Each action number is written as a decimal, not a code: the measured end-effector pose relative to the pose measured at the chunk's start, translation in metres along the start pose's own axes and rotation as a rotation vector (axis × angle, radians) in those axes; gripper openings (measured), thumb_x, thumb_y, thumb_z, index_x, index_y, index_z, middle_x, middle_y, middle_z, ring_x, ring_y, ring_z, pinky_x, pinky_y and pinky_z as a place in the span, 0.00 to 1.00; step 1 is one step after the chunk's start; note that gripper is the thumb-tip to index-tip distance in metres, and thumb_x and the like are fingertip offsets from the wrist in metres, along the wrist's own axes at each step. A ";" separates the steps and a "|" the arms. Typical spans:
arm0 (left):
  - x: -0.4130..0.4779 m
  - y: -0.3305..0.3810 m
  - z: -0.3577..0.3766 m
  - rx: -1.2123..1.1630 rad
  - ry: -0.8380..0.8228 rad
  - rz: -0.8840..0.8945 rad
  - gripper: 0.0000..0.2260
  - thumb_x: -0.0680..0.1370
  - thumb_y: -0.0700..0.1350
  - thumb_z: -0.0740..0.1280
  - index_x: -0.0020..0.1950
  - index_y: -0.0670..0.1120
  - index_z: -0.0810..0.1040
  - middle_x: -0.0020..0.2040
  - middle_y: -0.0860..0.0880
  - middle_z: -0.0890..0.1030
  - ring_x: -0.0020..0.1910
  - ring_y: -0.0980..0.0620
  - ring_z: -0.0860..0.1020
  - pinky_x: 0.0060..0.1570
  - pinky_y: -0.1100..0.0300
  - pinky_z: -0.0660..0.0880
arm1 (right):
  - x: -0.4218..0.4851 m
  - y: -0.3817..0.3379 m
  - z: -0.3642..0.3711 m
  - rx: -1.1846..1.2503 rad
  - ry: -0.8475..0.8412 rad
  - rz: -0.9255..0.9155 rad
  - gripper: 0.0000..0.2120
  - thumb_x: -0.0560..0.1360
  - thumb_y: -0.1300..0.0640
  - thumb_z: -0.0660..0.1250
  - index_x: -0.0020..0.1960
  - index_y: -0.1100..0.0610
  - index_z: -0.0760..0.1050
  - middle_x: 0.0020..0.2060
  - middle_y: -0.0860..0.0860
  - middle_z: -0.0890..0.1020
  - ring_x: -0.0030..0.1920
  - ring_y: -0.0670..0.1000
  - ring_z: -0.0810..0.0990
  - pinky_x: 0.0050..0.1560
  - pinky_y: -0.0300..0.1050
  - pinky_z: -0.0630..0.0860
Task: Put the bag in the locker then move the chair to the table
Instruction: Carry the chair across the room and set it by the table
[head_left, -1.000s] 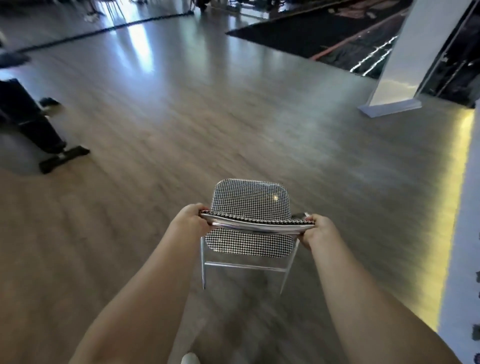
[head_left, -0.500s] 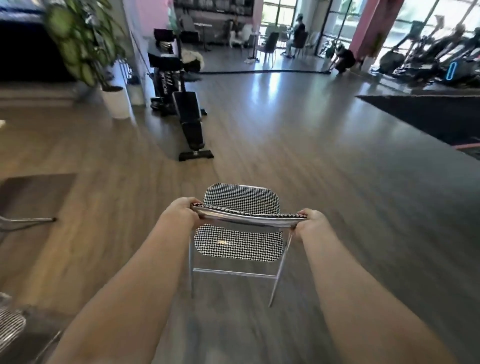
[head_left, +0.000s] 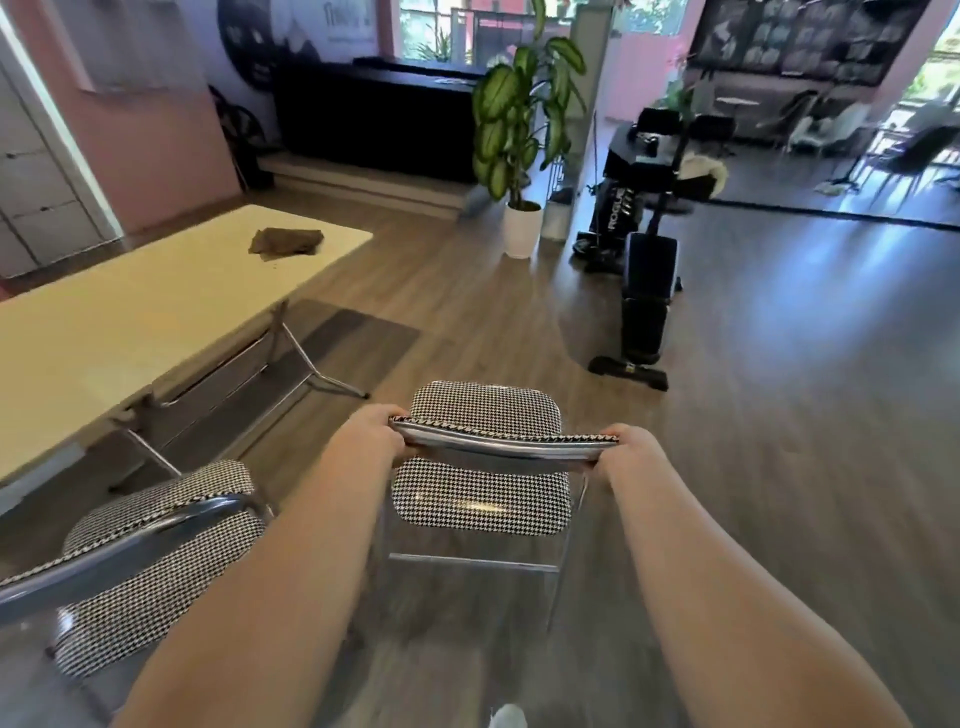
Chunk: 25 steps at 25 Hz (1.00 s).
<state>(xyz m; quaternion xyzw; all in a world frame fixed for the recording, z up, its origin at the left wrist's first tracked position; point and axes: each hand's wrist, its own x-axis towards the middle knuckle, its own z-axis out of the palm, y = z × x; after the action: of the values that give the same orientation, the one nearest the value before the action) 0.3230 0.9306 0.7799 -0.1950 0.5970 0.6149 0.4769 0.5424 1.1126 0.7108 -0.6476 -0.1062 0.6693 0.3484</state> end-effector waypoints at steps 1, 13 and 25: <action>0.013 0.014 -0.001 -0.033 0.053 0.020 0.13 0.80 0.33 0.58 0.35 0.35 0.66 0.36 0.41 0.70 0.40 0.45 0.74 0.63 0.42 0.70 | 0.014 -0.001 0.031 -0.032 -0.023 0.016 0.28 0.58 0.70 0.63 0.56 0.55 0.77 0.48 0.59 0.80 0.37 0.60 0.81 0.26 0.68 0.77; 0.135 0.147 -0.031 -0.366 0.195 0.185 0.11 0.81 0.28 0.58 0.43 0.41 0.70 0.41 0.44 0.72 0.33 0.53 0.70 0.53 0.56 0.78 | 0.087 0.031 0.352 -0.456 -0.252 0.046 0.19 0.58 0.66 0.63 0.47 0.52 0.68 0.42 0.54 0.75 0.36 0.53 0.76 0.54 0.58 0.80; 0.331 0.204 -0.060 -0.602 0.345 -0.071 0.08 0.76 0.32 0.60 0.55 0.37 0.68 0.56 0.38 0.73 0.52 0.37 0.73 0.50 0.36 0.72 | 0.143 0.081 0.499 -0.709 -0.313 0.229 0.12 0.76 0.68 0.55 0.34 0.60 0.63 0.13 0.53 0.72 0.10 0.52 0.71 0.10 0.42 0.67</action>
<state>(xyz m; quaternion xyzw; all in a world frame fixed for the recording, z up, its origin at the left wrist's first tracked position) -0.0192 1.0264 0.6108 -0.4485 0.4536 0.7044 0.3114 0.0581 1.2932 0.6184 -0.6255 -0.3095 0.7162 0.0064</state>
